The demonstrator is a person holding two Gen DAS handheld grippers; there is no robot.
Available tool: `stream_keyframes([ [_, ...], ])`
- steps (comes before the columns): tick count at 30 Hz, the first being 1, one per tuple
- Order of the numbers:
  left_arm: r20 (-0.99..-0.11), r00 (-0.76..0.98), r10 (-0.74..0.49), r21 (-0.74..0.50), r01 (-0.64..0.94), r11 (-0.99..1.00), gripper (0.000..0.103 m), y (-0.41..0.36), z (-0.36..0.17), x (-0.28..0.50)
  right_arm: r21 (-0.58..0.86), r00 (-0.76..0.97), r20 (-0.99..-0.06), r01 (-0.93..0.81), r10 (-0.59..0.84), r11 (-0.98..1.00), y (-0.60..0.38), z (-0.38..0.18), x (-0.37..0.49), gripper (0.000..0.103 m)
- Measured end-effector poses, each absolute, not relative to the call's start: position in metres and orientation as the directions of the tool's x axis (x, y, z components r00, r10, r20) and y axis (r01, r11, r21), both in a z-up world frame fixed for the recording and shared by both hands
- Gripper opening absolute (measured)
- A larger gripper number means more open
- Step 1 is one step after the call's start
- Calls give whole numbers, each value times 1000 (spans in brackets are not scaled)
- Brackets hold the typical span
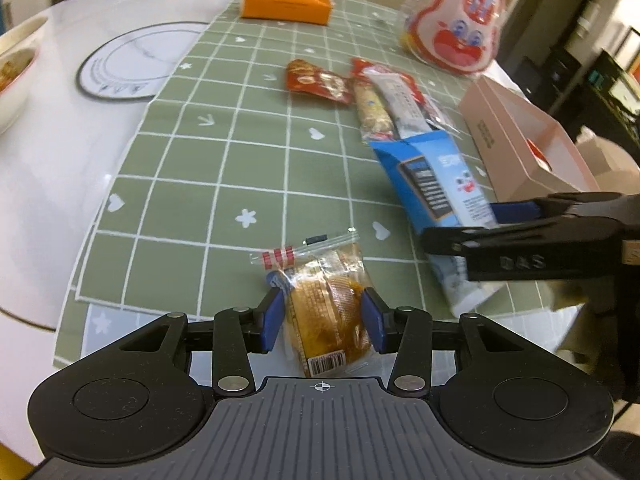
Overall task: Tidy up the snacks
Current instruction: 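Lift and carry the cake bag and blue bag toward the pink box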
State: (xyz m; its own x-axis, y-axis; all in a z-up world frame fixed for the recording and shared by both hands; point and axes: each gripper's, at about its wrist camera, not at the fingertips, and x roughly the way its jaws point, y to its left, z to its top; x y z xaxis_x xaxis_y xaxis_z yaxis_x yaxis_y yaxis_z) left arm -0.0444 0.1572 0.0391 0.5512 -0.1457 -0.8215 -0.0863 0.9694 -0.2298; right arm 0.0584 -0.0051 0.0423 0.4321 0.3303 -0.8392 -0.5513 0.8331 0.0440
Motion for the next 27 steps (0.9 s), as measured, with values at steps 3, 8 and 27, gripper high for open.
stream_keyframes([
  [3, -824, 546, -154, -216, -51, 975, 51, 151, 39, -40, 32, 443, -840, -536, 313, 843, -22, 46, 39, 79],
  [8, -827, 535, -172, -199, 7, 980, 58, 140, 36, -30, 44, 407, -875, -474, 263, 880, -47, 31, 16, 80],
  [27, -824, 513, -239, -208, 119, 971, 61, 134, 29, -27, 15, 503, -839, -356, 205, 934, -49, 12, -6, 103],
])
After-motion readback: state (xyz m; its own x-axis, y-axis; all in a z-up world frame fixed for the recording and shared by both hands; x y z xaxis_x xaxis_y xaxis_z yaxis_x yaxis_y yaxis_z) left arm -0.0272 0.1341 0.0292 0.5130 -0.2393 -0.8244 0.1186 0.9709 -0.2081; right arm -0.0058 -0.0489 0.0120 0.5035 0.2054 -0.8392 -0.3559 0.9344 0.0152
